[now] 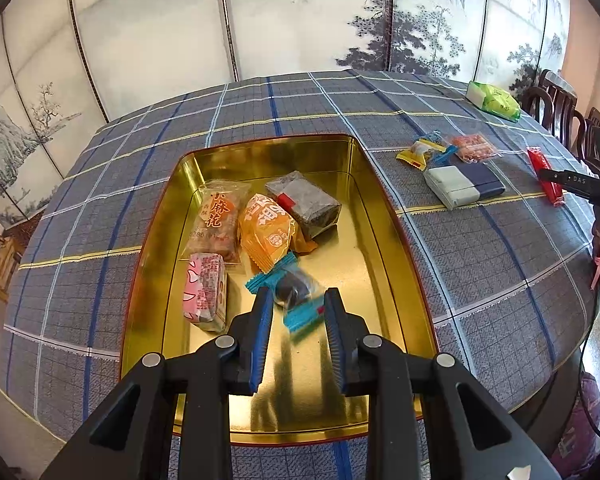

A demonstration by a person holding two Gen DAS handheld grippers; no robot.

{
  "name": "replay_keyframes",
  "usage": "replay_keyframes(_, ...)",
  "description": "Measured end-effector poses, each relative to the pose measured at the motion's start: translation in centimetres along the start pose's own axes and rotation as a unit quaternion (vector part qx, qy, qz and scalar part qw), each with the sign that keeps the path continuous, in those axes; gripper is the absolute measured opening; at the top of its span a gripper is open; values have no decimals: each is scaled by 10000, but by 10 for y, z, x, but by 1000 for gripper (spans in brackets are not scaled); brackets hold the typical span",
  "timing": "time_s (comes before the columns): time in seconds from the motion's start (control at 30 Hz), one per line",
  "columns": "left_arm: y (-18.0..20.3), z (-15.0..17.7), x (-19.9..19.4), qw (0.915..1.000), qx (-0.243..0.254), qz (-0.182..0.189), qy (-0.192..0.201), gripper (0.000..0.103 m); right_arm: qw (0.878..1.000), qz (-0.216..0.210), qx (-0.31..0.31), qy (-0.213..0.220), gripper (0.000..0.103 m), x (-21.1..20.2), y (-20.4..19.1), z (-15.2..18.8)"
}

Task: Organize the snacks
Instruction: 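Carry the teal snack into the gold tin and open the left gripper while right holds red bag, then carry the red bag over the gold tin with the right gripper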

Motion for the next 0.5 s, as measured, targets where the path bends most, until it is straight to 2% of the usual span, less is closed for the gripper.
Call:
replay_keyframes(0.13, -1, 0, -1, 10000, 12, -76, 32, 25, 10000, 3, -1, -6, 43, 1, 0, 0)
replay_keyframes(0.27, -2, -1, -4, 9997, 12, -203, 103, 35, 10000, 4, -1, -7, 43, 0, 0, 0)
replay_keyframes(0.5, -3, -1, -10, 9989, 34, -431, 202, 36, 10000, 23, -19, -33, 43, 1, 0, 1)
Point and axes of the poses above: each gripper's, at about its wrist camera, not at the fingertips, and x roughly the way its jaws point, y to its right, z to its underside, the point moved 8 cm from there along x, roughly the way its jaws point, and after that the axes turned 8 degrees about -y, right-handed, at the moved point
